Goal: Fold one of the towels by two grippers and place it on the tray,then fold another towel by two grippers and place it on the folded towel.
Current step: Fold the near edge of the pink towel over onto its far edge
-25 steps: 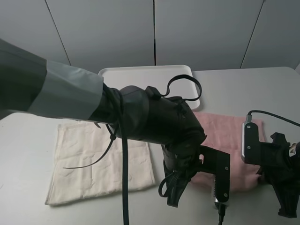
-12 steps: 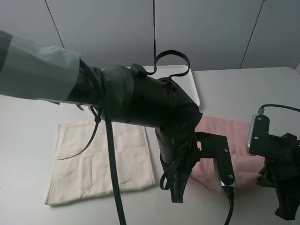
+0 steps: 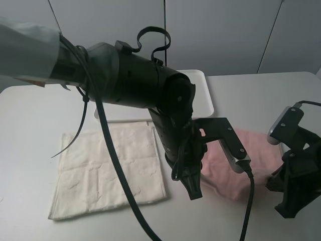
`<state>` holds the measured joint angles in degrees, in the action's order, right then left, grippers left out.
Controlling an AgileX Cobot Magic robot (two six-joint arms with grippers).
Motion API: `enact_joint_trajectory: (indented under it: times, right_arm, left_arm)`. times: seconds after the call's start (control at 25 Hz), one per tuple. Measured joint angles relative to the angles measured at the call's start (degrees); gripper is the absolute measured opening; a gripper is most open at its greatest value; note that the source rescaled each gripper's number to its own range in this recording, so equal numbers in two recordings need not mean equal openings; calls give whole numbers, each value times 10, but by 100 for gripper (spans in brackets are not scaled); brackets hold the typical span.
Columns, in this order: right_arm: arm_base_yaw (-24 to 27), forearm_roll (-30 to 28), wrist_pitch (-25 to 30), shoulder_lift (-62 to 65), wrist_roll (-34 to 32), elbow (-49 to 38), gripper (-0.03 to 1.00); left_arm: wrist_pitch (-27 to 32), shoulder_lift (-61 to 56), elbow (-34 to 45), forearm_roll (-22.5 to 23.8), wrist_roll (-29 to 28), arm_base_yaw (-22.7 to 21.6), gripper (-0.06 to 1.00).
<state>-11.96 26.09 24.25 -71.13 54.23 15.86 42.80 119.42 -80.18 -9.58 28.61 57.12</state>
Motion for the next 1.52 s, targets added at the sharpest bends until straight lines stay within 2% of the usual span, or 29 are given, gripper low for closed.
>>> enact_joint_trajectory:
  times: [0.12, 0.2, 0.28, 0.48, 0.6, 0.68, 1.0, 1.12, 1.36, 1.52]
  right_arm:
    - [0, -2, 11, 4, -68, 18, 1]
    - [0, -27, 13, 4, -135, 33, 1]
    - [0, -69, 13, 4, -205, 43, 1]
    - [0, -216, 6, 4, -397, 50, 1]
    - [0, -267, -23, 4, -482, 50, 1]
    - [0, -283, -41, 4, -511, 50, 1]
    - [0, -307, -85, 4, -559, 50, 1]
    - [0, -359, -86, 0, -600, 50, 1]
    - [0, -514, -89, -42, -777, 50, 1]
    - [0, -591, -101, -59, -866, 50, 1]
  left_arm:
    - [-19, -9, 0, -9, -18, -5, 1]
    - [-31, -15, 0, -16, -29, -17, 1]
    - [-39, -18, 0, -27, -44, -33, 1]
    - [-59, -19, 0, -55, -57, -76, 1]
    - [-78, -19, 0, -65, -59, -80, 1]
    - [-91, -19, 0, -71, -59, -80, 1]
    - [-139, -19, 0, -75, -59, -80, 1]
    - [-154, -19, 0, -74, -59, -80, 1]
    - [-173, -19, 0, -68, -59, -80, 1]
    - [-190, -19, 0, -66, -59, -80, 1]
